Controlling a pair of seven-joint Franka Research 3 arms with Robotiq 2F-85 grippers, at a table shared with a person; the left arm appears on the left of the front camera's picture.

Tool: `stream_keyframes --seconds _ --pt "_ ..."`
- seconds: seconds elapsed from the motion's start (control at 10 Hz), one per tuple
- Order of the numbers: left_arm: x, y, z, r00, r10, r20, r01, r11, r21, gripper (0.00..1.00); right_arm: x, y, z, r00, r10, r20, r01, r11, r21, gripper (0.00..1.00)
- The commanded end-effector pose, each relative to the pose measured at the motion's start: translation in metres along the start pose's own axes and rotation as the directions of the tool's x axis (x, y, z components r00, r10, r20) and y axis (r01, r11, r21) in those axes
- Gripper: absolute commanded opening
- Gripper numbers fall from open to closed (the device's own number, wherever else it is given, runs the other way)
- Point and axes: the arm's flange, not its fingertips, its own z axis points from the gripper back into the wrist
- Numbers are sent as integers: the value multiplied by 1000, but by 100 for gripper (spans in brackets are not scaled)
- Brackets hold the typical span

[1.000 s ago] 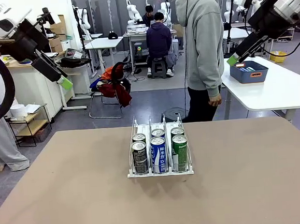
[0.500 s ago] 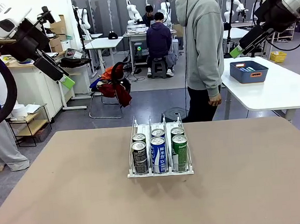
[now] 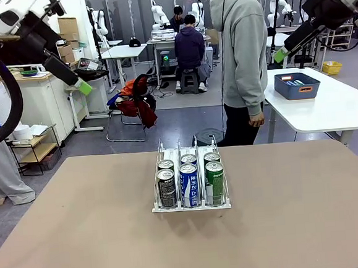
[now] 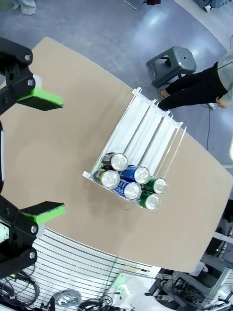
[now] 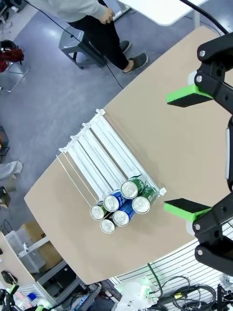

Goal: Fill the beverage cans into the dispenser.
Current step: Pick up the Pepsi coke handed by the human.

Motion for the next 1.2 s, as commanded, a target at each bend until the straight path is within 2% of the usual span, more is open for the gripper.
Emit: stream_keyframes --seconds 0.0,0.3,0.4,0.5,0.7,0.9,1.1 --pt "10 -1 3 998 -1 56 1 1000 4 100 7 1 12 999 42 -4 -42 999 -18 100" --pt "16 -9 11 996 -19 86 15 999 49 100 9 3 24 999 30 17 -30 999 -21 100" --pt "15 -3 14 999 -6 48 5 1000 28 100 6 1 22 1000 -4 20 4 1000 -6 100" --pt "15 -3 14 999 -6 48 5 1000 28 100 14 5 22 999 30 32 -29 999 -28 100" --pt "18 -4 15 998 -13 55 11 999 41 100 13 4 22 999 24 31 -23 999 -25 100" --pt "22 -7 22 996 5 93 -4 1000 -14 100 10 16 43 999 34 -25 -35 999 -34 100" --pt "26 -12 29 993 8 119 -6 1000 -16 100 5 26 61 998 47 -29 -49 996 -80 100"
